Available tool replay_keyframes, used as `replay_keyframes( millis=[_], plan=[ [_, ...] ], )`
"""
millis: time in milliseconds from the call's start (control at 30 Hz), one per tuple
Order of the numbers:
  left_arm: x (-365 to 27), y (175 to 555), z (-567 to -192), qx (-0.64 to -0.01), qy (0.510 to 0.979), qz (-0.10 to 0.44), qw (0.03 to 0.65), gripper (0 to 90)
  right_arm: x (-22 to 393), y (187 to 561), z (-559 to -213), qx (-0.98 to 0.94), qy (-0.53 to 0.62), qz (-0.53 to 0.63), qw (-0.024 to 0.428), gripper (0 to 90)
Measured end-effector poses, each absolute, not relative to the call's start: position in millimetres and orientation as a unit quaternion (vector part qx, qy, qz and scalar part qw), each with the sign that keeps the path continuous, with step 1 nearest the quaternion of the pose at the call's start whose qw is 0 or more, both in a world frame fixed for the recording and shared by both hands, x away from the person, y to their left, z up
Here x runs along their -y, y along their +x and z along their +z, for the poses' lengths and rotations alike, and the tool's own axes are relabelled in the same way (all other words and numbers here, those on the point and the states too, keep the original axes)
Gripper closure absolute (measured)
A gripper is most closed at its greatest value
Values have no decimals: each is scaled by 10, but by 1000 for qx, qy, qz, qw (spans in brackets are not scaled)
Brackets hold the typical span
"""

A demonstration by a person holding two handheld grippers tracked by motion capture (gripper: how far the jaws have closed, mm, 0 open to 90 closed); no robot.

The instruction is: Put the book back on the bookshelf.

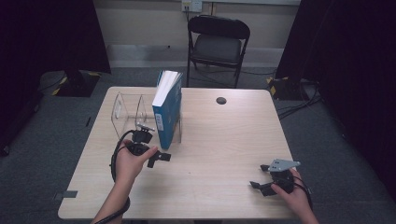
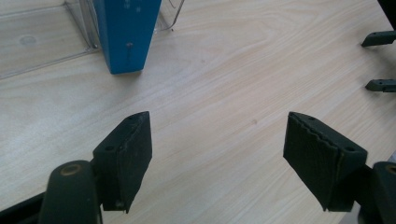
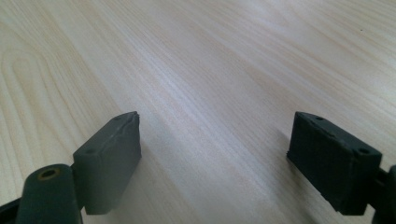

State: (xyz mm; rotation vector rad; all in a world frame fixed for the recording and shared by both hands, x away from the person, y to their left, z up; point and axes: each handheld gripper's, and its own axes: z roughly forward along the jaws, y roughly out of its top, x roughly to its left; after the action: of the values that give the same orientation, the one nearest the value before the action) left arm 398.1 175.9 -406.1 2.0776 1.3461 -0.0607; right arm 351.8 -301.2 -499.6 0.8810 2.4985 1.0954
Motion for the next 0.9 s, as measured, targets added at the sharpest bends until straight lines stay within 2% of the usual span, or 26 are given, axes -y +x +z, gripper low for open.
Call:
replay_keyframes(
  millis=[267,900],
  plan=[
    [-1732,3941,-4216,-520,787,-28,330,238,3012,3518,-4996,-863,304,379,137,161],
    [-1689,3841,-4555,-509,805,-36,302,234,3012,3518,-4996,-863,304,379,137,161]
  ],
)
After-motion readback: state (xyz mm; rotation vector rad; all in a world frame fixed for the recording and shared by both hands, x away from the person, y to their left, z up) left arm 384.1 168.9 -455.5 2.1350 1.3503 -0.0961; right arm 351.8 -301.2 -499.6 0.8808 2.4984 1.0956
